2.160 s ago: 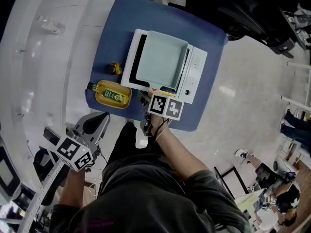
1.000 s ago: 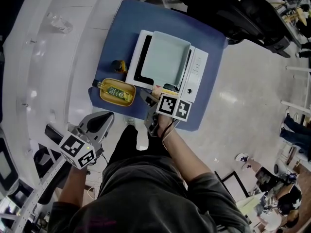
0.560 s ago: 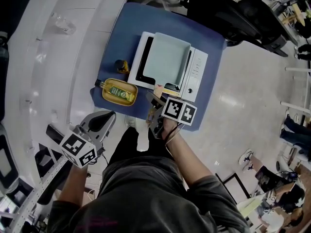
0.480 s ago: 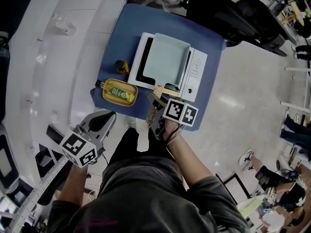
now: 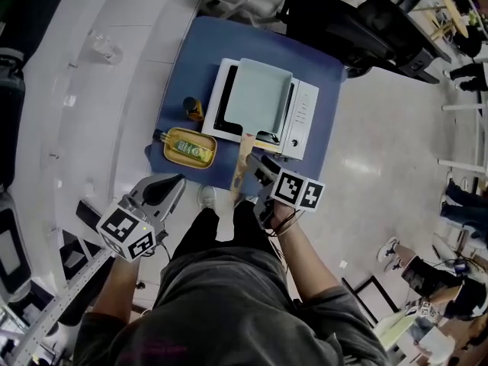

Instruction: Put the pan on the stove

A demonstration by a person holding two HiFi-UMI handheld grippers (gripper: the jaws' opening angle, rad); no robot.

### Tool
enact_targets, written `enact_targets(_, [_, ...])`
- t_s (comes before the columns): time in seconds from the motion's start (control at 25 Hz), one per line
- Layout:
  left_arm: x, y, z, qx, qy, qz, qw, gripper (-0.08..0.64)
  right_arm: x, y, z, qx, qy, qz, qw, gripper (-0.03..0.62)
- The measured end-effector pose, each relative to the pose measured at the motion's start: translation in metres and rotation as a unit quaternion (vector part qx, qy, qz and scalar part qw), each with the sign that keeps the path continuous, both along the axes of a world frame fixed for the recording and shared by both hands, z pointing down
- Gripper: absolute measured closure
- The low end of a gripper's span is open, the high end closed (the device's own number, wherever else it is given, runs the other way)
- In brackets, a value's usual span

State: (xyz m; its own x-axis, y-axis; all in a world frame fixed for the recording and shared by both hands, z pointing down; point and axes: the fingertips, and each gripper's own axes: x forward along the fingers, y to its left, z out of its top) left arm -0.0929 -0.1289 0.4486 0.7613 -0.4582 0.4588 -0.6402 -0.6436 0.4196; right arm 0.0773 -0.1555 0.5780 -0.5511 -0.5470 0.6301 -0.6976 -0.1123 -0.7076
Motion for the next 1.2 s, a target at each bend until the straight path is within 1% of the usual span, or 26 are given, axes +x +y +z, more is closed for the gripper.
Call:
enact_targets(0.12, [0.001,0.005,-0.006,0.008,0.003,0.002,1.0000,0.558,0.000,0.004,-0.019,0.037,0.018,-0.022,0.999,0.364])
enact_targets(0.24, [0.003,0.008,-0.012,0.018,0.007,0.004,0.9998,0.558,-0.002,0.005,-0.042,0.076,0.036,-0.041,0.996,0.364])
enact_targets(0.44, [0.006,0.012,-0.025,0.035,0.012,0.010,0.9992,0.558,-0.008,0.010,-0.084,0.147,0.060,-0.080,0.984,0.370])
enact_targets(0.56, [0.007,0.012,-0.034,0.047,0.017,0.012,0.9987,0.558,-0.008,0.014,-0.104,0.179,0.081,-0.094,0.976,0.395])
enact_targets(0.92, [0.010,0.014,-0.057,0.077,0.027,0.018,0.9965,0.558,-0.004,0.022,-0.148,0.237,0.121,-0.099,0.959,0.477])
enact_targets(1.2, [0.012,0.015,-0.073,0.096,0.034,0.022,0.9946,0.558,-0.005,0.028,-0.176,0.268,0.136,-0.100,0.949,0.523])
